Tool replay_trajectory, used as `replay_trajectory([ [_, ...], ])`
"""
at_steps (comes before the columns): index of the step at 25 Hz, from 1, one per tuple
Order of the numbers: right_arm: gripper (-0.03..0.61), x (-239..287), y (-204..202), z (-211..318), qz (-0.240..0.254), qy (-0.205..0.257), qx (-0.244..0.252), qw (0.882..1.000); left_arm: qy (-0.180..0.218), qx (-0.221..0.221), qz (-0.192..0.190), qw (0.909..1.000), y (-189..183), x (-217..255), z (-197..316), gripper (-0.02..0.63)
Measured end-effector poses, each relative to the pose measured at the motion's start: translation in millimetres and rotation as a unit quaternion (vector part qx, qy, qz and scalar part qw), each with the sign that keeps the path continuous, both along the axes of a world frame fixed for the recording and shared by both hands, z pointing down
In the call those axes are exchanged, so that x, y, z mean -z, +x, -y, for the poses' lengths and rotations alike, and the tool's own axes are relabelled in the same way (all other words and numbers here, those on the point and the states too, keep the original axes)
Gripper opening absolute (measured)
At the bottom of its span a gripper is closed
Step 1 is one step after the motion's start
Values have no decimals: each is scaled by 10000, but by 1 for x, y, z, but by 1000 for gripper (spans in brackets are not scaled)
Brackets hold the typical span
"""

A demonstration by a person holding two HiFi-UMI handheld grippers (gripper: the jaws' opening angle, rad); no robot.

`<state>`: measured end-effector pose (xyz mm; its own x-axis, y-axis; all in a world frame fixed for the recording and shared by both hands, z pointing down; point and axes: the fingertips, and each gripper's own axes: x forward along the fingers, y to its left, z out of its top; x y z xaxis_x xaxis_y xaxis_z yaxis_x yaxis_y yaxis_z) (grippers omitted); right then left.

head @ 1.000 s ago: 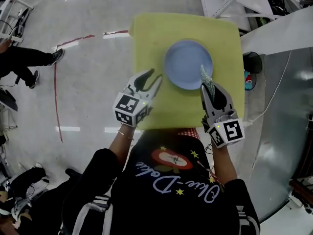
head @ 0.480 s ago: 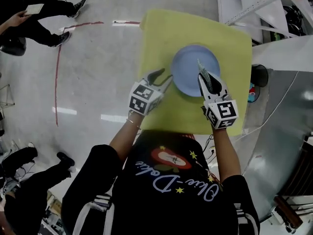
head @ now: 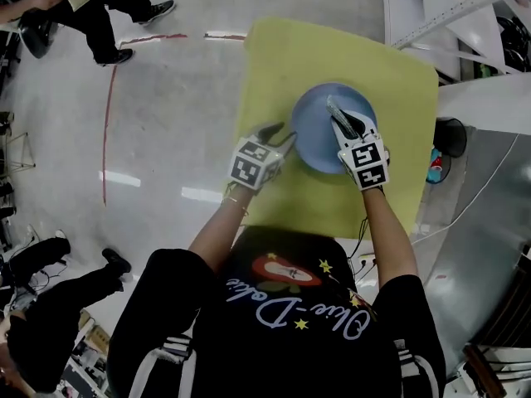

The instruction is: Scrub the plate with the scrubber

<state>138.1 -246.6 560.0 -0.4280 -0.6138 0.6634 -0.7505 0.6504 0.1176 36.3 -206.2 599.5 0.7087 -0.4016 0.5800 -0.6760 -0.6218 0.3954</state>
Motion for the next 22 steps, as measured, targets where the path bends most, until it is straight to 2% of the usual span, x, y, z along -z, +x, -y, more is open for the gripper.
replay_trajectory([
  [5,59,-31,6,8,-441,-315,252,9982,-182,-30,226,9996,9,-13,1,137],
  [12,61,-47,4,19,-608,-545,416,9958,-411,144,157,9989,15,-26,7,130],
  [15,63,-53,-1,16,-626,-722,574,9938,-551,243,5,9982,16,-24,6,115],
  [18,64,-62,-10,9,-807,-938,931,9879,-643,357,-90,9973,15,-25,6,104],
  [22,64,-70,-21,-2,-1331,-1048,1614,9722,-647,420,-87,9970,13,-24,7,101],
])
